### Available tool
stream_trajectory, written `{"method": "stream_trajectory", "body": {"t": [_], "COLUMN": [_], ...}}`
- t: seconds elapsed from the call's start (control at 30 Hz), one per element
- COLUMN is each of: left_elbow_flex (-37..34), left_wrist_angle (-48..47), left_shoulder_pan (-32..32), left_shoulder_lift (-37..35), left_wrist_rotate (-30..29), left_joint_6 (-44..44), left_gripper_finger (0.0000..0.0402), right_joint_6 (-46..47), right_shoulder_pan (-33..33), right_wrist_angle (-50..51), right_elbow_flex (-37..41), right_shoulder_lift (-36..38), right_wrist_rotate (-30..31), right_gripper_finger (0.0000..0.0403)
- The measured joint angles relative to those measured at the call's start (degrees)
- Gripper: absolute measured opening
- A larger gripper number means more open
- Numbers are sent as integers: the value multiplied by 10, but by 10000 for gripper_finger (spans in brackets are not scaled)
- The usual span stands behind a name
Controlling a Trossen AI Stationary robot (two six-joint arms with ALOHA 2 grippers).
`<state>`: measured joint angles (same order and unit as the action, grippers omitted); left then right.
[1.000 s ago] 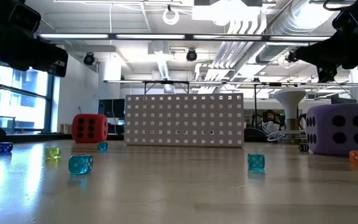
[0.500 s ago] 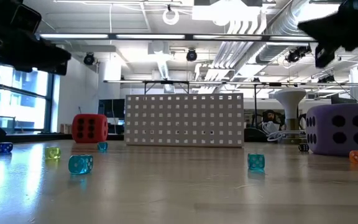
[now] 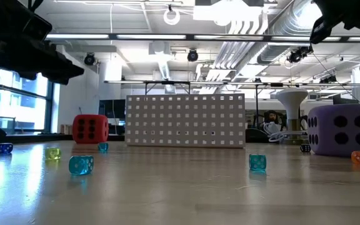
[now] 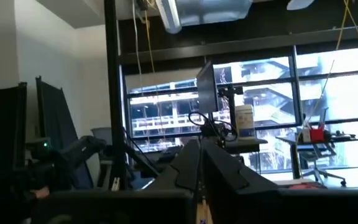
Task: Pick & Place Dice
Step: Put the small light blue die into the white bin
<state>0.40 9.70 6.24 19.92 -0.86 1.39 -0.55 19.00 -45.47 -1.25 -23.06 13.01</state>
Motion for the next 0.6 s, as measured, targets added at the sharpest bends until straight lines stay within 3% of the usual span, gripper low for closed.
{"method": "stream_trajectory", "body": {"t": [0.2, 0.33, 0.43, 0.6], "left_elbow_flex": [0, 0, 0, 0], "left_wrist_angle": [28, 44, 47, 68], "left_shoulder_pan": [-1, -1, -1, 2], "left_shoulder_lift": [36, 57, 74, 114], "left_wrist_rotate": [-1, -29, -55, -50], "left_joint_6": [1, 7, -12, -40], "left_gripper_finger": [213, 215, 215, 215], "right_joint_6": [-8, -43, -67, -69], "right_shoulder_pan": [3, 21, 40, 59], "right_wrist_angle": [-10, -7, 2, -31], "right_elbow_flex": [-58, -83, -99, -124], "right_shoulder_lift": [-112, -188, -239, -295], "right_wrist_rotate": [-2, -74, -90, -71], "right_gripper_finger": [95, 136, 147, 148]}}
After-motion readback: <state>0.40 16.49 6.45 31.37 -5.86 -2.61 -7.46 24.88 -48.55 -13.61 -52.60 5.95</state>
